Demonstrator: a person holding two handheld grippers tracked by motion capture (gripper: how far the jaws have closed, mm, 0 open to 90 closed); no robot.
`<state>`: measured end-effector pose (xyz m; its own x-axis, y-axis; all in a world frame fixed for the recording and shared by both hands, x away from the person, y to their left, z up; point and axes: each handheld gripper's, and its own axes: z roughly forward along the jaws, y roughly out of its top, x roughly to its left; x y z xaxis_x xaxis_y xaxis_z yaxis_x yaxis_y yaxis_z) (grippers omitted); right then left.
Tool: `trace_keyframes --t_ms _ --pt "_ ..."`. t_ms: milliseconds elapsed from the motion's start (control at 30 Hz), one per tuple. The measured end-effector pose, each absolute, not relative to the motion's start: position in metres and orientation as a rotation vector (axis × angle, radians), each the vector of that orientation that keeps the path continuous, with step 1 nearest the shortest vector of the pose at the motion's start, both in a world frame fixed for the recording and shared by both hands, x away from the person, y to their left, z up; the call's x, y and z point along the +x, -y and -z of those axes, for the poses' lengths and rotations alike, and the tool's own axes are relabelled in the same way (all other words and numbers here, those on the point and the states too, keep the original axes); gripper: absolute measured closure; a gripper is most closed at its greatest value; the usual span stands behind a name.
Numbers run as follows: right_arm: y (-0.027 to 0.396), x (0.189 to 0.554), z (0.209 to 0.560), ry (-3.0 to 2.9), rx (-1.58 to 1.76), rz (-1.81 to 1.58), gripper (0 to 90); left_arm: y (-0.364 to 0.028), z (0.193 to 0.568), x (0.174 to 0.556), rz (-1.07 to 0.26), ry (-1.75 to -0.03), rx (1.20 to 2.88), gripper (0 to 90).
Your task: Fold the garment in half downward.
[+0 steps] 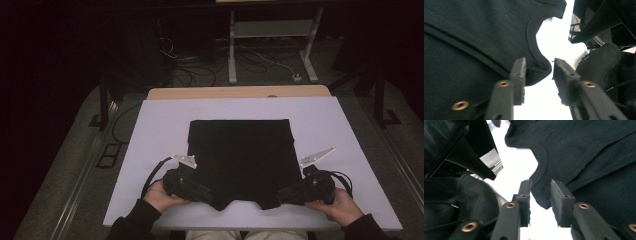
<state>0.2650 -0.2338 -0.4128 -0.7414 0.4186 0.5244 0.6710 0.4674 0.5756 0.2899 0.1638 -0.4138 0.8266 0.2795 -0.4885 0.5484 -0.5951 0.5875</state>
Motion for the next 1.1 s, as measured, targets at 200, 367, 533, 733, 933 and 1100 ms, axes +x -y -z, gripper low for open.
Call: trace_keyframes --t_ms 200,367,533,733,933,1100 --pt "0.227 0.260 0.404 2.549 -0.935 1.183 41.8 -0.169 0.408 0.295 0.424 -0.696 2.164 42.3" --pt "0.219 0.260 0.398 2.607 -0.975 1.206 23.1 -0.177 0.401 0.294 0.290 -0.745 2.084 23.2" --pt "0.216 0.265 0.390 2.622 -1.030 1.272 1.6 -0.182 0.399 0.292 0.202 -0.764 2.051 11.8" --pt "0.217 0.277 0.386 2.626 -1.105 1.313 0.0 -0.191 0.398 0.291 0.131 -0.786 2.033 0.0" --pt "0.214 0.289 0.381 2.644 -1.138 1.343 0.0 -0.205 0.400 0.289 0.035 -0.824 2.012 0.0" --pt "0.211 0.298 0.377 2.650 -1.150 1.379 0.0 -0.213 0.402 0.285 -0.042 -0.849 2.027 0.0"
